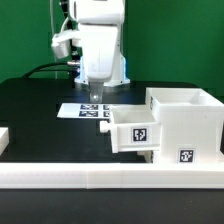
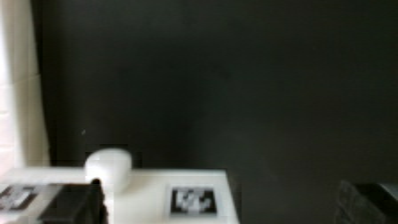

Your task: Assemble drawer

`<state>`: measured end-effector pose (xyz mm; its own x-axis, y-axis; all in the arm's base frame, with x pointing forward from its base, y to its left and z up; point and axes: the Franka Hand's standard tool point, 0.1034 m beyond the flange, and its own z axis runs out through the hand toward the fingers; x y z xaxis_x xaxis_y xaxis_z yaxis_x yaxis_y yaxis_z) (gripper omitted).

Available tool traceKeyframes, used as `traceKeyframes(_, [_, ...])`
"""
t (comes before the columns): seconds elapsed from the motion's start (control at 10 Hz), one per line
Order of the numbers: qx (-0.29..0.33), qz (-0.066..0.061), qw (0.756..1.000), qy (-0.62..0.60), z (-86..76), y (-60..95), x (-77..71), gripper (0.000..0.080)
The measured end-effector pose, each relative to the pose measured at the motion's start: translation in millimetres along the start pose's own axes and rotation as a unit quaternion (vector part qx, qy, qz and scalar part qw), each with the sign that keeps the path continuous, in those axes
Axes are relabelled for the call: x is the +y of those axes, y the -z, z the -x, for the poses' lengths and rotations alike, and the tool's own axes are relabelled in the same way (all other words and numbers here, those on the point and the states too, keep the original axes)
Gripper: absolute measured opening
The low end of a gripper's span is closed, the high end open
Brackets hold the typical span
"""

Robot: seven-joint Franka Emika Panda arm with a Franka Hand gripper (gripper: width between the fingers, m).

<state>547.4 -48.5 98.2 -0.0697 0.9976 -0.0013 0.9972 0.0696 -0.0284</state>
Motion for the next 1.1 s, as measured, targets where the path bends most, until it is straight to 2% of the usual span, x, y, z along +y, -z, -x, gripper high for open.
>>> traceKeyframes(0.2, [0.01,-0.005,1.0,0.007,8.3,-23.3,-4.1,0.0649])
traceKeyframes(0.4, [0.017,-0.011,1.0,0.006,4.7,-39.4,-8.4,0.0649])
traceKeyframes(0.6, [0.02,-0.015,1.0,0.006,-1.8,-41.6,-6.5,0.0649])
traceKeyframes(0.9, [0.02,-0.02,1.0,-0.011,-17.5,-39.5,8.3,0.0649])
traceKeyframes(1.1, [0.022,-0.022,0.999,-0.018,-38.8,-41.0,10.6,0.0649])
